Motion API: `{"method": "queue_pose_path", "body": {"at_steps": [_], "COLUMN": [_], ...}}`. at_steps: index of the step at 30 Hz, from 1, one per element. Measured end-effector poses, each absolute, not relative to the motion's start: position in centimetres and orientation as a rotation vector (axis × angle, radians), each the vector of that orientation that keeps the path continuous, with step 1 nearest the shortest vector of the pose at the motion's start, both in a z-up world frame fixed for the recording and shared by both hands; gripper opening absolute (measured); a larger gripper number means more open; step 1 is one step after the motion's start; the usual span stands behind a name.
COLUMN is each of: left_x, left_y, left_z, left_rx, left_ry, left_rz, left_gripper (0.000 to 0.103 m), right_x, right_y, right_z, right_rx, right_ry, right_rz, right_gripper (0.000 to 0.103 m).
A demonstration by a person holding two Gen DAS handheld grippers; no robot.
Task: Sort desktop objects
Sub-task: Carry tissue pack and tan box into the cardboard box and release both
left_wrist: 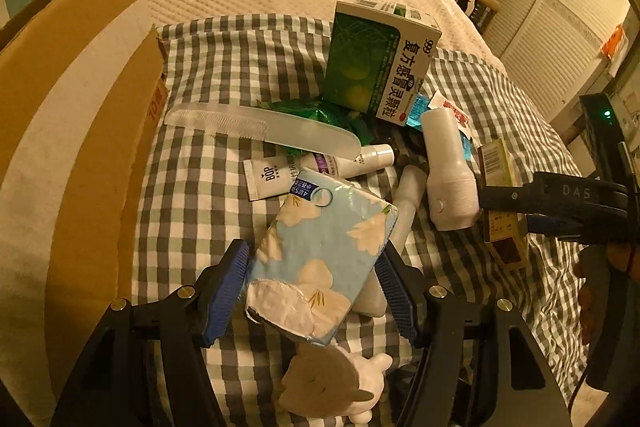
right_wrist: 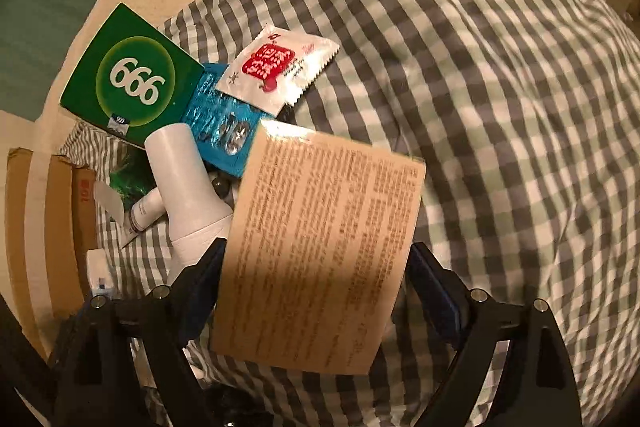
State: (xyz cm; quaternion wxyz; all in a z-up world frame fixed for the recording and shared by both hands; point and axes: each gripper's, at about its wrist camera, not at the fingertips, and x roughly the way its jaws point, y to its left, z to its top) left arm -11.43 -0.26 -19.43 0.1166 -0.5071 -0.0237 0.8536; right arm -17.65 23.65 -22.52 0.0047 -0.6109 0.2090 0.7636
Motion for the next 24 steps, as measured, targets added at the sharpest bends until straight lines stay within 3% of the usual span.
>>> {"method": "queue_pose_path", "body": {"at_steps": [1,12,24], "left_x": [-11.3,-9.2,-7.1], "left_y": [-0.4,-2.5,-11.1], "left_z": [-19.2,-12.7,3.9], "left_rx": [-1.481,-1.323,-1.126], "left_ry": [-0.077,-0.122,-0.130], "left_rz": [2.501,2.588,2.775], "left_gripper": [0.067,0.067,0.067], "right_x": [-17.6,-14.8,-11.4], "right_y": [23.6,20.2,9.5], "right_z": [-22.5,-15.4,-0.7], "right_rx": [-1.920,-1.813,-1.664], "right_ry": [0.653,0.539,0.449], "right_rz": [2.397,2.613,2.936], "right_gripper": [0.080,0.079,0.079]}}
